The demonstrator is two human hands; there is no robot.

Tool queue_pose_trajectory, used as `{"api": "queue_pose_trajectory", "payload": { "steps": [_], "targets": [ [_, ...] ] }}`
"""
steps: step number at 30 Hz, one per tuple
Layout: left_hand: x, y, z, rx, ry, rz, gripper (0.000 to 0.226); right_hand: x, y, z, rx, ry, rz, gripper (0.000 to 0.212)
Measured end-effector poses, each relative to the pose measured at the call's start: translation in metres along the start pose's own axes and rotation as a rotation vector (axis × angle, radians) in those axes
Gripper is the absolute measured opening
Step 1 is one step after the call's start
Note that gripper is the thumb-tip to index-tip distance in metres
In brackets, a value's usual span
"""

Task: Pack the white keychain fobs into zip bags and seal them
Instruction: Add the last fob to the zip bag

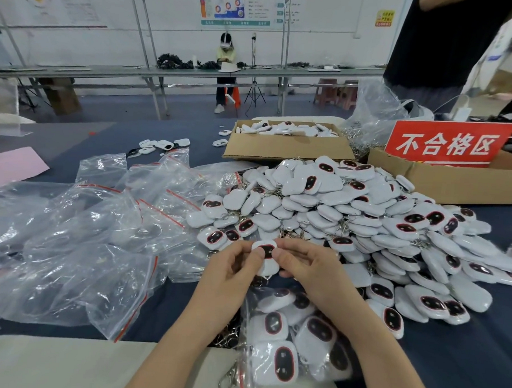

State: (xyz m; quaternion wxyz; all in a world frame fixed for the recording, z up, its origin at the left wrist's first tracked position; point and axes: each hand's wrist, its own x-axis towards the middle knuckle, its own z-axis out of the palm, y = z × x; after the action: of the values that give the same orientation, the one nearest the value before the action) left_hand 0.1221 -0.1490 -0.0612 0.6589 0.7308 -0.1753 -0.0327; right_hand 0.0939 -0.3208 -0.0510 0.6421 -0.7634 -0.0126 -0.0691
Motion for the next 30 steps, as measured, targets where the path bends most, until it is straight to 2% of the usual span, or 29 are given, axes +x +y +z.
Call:
{"api": "queue_pose_trajectory", "payload": {
  "steps": [5,13,23,30],
  "targets": [
    [-0.0011,0.0016,0.0002,-0.012,0.001,0.004,0.012,-0.0015,-0.0024,0.0008,0.011,-0.023,-0.018,0.015],
    [-0.0013,0.0015,0.0,0.06,-0.003,0.063,0.015,-0.0001,-0.0033,0.0024,0.06,0.044,0.011,0.008],
    [-0.0029,0.0033,0.0031,0.054,-0.078,0.094,0.03,0.0015,0.0,0.0032,0.103,0.072,0.044,0.012],
    [-0.0023,0.0041,0.0033,0.062,-0.094,0.09,0.029,0.0015,0.0018,0.0019,0.156,0.068,0.037,0.01]
  ]
}}
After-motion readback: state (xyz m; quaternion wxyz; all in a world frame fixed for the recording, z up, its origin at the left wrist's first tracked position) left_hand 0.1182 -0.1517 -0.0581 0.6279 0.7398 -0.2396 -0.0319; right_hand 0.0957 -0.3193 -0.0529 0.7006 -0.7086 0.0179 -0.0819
